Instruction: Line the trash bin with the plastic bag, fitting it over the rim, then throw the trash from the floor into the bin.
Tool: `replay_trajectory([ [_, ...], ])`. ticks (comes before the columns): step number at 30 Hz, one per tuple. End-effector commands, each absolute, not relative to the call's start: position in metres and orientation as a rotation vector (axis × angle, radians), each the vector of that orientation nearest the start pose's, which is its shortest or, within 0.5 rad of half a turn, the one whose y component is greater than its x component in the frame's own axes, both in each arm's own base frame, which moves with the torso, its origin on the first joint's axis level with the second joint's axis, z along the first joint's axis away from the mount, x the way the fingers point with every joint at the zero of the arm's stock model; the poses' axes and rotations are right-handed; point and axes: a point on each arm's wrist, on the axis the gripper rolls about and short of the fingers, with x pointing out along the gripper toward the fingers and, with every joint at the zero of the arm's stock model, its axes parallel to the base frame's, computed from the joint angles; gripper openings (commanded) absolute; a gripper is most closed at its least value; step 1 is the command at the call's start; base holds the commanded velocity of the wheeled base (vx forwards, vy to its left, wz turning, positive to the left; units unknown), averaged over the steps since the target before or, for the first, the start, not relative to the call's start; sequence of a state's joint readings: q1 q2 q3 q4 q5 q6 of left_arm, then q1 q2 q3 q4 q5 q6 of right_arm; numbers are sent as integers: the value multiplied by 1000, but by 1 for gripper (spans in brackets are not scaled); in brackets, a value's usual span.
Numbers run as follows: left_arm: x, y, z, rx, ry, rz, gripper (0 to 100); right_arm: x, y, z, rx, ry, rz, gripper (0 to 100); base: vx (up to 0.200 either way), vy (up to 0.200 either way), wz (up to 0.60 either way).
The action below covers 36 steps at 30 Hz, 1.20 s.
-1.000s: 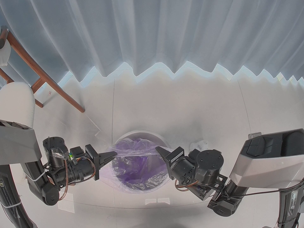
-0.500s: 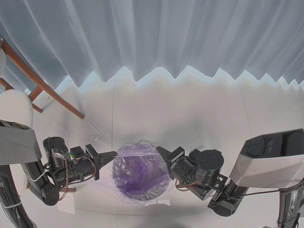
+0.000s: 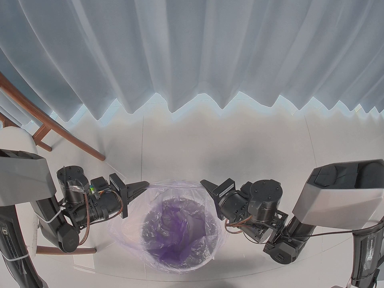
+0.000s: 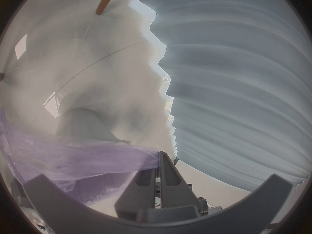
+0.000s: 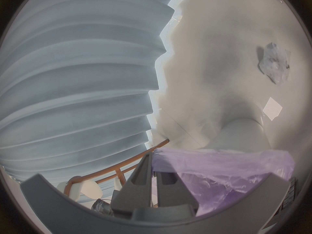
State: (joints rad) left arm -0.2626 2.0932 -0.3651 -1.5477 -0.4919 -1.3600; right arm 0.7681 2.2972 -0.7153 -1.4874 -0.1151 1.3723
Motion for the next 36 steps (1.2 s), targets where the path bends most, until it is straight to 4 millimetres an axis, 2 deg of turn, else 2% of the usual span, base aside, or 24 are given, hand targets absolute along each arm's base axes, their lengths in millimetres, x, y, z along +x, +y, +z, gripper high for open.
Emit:
replay_trajectory([
  [1, 296, -90, 48, -1311, 667, -504, 0, 291, 257, 42, 1279, 506, 452, 0, 0, 0, 0],
  [5, 315, -92, 31, -1314, 671, -488, 0, 311, 261, 39, 1252, 556, 388, 0, 0, 0, 0],
  [11, 327, -96, 12, -1313, 693, -469, 0, 326, 266, 31, 1234, 580, 346, 0, 0, 0, 0],
  [16, 331, -95, 10, -1301, 680, -473, 0, 327, 268, 18, 1219, 609, 335, 0, 0, 0, 0],
  [20, 339, -95, 8, -1300, 664, -475, 0, 329, 269, 18, 1182, 615, 345, 0, 0, 0, 0],
  [36, 339, -98, 5, -1298, 638, -432, 0, 337, 275, 7, 1070, 683, 292, 0, 0, 0, 0],
])
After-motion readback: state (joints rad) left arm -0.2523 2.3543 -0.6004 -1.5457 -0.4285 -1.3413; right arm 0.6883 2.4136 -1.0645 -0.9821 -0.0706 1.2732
